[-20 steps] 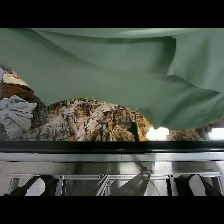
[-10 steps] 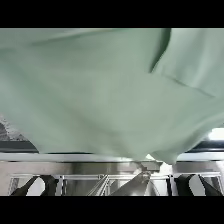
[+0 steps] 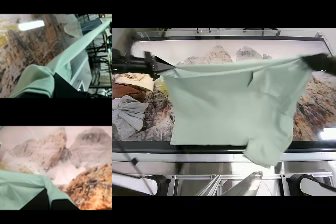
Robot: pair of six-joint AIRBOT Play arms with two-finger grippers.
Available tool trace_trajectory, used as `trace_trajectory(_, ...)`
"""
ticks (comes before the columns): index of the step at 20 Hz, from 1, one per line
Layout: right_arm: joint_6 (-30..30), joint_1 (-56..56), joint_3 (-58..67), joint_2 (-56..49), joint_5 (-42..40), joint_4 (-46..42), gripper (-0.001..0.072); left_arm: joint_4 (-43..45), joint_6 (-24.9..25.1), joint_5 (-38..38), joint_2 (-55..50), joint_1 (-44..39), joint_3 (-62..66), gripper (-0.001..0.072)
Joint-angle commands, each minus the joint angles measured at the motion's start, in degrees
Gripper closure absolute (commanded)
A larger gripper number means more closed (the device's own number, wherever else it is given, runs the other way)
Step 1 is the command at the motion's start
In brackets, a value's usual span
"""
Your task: Fold the shirts.
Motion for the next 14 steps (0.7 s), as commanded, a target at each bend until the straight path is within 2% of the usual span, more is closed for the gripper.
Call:
trace_trajectory(1, -3.7, 1.8, -0.6, -15.9, -4.9, 4.5, 0.0684, -0.1, -2.7, 0.5, -19.3, -1.9, 11.5, 0.0685)
trace_trajectory(5, -7.8, 1.7, 2.7, -28.9, -4.9, 15.7, 0.0684, -0.1, -7.7, -1.3, -32.6, -1.9, 24.7, 0.0685)
trace_trajectory(9, -7.5, 1.8, 8.5, -35.8, -3.6, 18.8, 0.0684, -0.2, -7.8, -8.5, -34.0, -1.7, 24.9, 0.0684)
trace_trajectory(12, -7.4, 0.7, 9.3, -35.3, -0.2, 18.1, 0.0684, -0.3, -10.8, -4.6, -34.1, -0.6, 24.8, 0.0684)
trace_trajectory(14, -3.5, -1.1, 9.2, -34.3, 5.0, 12.5, 0.0684, -0.1, -12.8, 0.9, -34.1, 0.7, 24.8, 0.0685)
